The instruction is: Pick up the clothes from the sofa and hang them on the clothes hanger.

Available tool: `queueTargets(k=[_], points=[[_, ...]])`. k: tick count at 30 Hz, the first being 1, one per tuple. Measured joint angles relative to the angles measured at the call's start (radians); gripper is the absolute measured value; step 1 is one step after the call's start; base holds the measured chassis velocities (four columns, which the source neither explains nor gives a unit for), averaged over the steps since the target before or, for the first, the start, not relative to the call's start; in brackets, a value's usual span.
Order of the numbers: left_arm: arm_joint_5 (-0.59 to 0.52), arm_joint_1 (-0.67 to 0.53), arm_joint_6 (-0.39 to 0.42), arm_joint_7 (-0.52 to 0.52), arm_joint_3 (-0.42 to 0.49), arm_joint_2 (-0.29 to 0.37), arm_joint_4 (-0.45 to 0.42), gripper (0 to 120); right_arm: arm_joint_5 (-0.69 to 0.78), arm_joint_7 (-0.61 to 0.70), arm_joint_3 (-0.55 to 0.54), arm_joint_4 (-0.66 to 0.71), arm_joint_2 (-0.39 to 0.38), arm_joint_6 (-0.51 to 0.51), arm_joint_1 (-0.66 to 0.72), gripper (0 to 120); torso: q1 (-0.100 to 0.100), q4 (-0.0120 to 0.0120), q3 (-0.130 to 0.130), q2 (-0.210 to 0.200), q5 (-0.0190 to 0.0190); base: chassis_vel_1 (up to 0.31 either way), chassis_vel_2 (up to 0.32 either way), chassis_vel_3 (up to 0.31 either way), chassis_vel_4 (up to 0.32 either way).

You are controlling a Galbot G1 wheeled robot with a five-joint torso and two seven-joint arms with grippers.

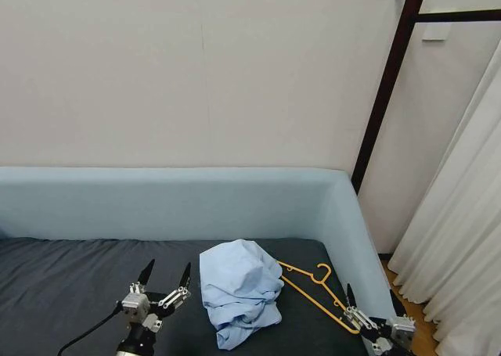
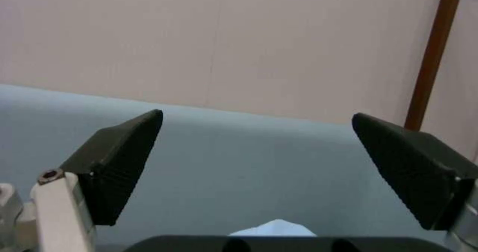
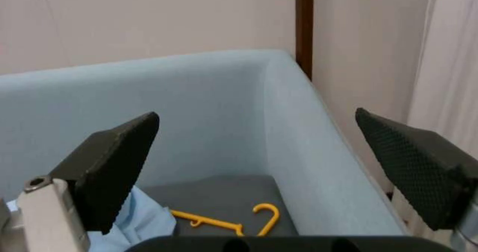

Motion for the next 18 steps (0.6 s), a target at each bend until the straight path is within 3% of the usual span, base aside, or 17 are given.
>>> queueTargets(k=[6, 18], points=[[-0.040, -0.011, -0.022, -0.002, -0.030, -0.003, 0.035, 100, 0.031, -0.023, -0.025, -0.055, -0.022, -0.004, 0.077, 100, 0.000, 0.0002, 0.000, 0.000, 0.0000, 0.000, 0.000, 0.000, 0.000], [-0.061, 0.030, -0.031, 0.013, -0.058, -0.028, 0.022, 100, 0.018, -0.080, -0.042, -0.093, -0.051, 0.010, 0.113, 100, 0.000, 0.0000, 0.000, 0.000, 0.0000, 0.000, 0.000, 0.000, 0.000]])
